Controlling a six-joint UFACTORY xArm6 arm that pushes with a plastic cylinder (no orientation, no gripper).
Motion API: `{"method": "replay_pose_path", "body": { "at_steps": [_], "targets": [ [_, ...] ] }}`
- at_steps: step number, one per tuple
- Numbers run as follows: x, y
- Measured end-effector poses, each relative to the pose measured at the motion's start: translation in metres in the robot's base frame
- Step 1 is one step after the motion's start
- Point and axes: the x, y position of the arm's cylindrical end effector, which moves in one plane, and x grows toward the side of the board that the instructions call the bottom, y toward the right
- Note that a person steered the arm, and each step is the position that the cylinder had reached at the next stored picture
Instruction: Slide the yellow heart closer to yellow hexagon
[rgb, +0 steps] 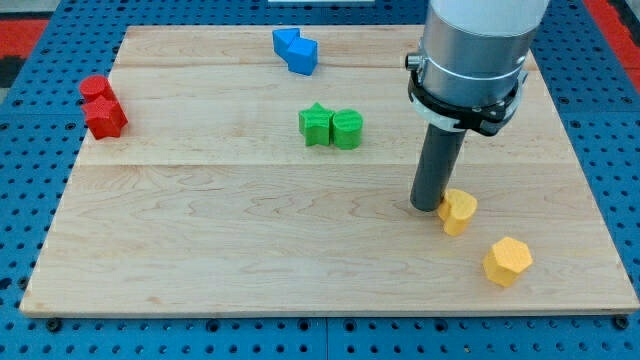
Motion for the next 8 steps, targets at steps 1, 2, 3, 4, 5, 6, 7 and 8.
{"method": "replay_pose_path", "body": {
  "at_steps": [1, 2, 3, 4, 5, 6, 7, 8],
  "targets": [
    [0.001, 0.001],
    [0.014, 0.009],
    [0.018, 0.027],
    [0.015, 0.028],
    [0.014, 0.032],
    [0.008, 0.023],
    [-0.032, 0.027],
    [-0.031, 0.05]
  ]
}}
